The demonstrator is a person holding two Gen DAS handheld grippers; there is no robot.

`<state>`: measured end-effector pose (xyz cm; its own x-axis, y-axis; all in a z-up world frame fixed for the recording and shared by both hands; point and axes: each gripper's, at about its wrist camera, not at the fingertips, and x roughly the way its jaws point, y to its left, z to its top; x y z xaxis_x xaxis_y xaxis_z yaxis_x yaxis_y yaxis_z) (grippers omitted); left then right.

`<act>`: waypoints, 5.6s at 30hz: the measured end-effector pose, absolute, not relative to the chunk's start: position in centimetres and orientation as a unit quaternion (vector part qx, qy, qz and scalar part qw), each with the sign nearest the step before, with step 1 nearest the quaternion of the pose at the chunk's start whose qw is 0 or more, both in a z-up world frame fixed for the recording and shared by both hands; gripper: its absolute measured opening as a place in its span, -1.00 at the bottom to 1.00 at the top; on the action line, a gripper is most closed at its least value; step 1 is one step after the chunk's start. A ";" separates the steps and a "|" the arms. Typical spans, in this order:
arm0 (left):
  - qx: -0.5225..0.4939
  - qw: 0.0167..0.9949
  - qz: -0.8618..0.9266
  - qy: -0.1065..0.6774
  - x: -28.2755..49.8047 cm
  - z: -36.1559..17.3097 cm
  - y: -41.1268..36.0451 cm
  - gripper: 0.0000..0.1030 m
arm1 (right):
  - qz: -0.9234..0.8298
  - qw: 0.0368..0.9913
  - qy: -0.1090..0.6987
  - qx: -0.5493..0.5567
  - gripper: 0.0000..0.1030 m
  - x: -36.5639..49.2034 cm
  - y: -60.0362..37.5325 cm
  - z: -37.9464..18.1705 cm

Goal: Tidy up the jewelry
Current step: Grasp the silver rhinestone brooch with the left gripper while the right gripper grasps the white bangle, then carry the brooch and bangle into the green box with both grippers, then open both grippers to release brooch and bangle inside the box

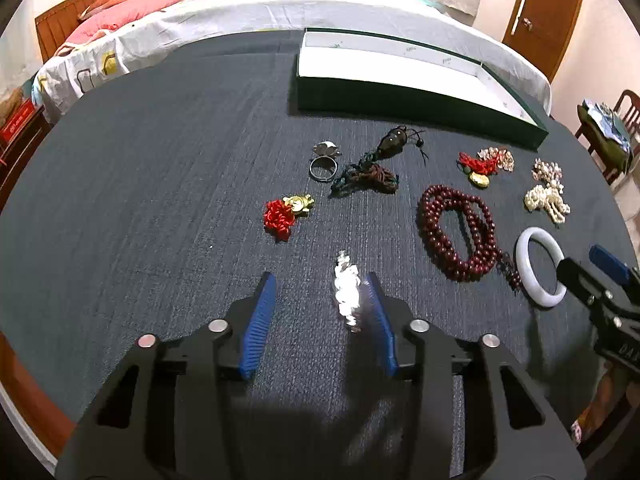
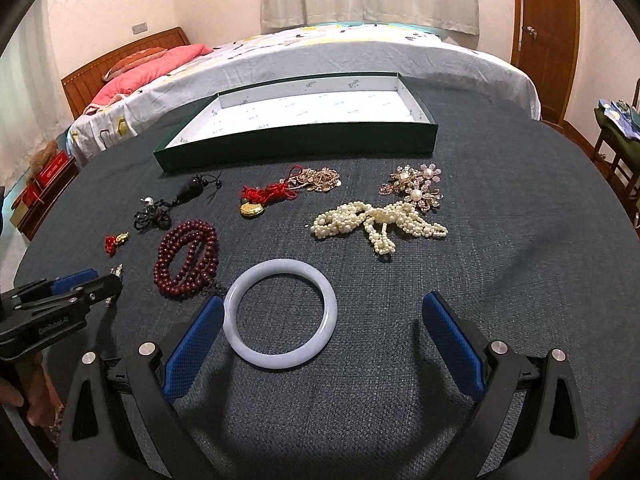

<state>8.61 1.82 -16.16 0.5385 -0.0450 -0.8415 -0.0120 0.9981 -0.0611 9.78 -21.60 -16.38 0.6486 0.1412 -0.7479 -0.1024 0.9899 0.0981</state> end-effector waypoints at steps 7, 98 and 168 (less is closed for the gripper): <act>-0.003 0.878 -0.012 0.479 8.7 -16.2 1.1 -0.30 | 0.069 0.906 0.416 0.025 0.87 9.9 -21.6 -16.5; -0.013 0.915 -0.070 0.397 27.8 -8.7 -2.0 -0.70 | 0.080 0.936 0.341 -0.018 0.33 28.5 -21.4 -9.0; -0.034 0.927 -0.002 0.373 15.0 -11.4 -1.1 0.43 | 0.018 0.946 0.325 -0.003 0.51 15.0 -25.1 -10.6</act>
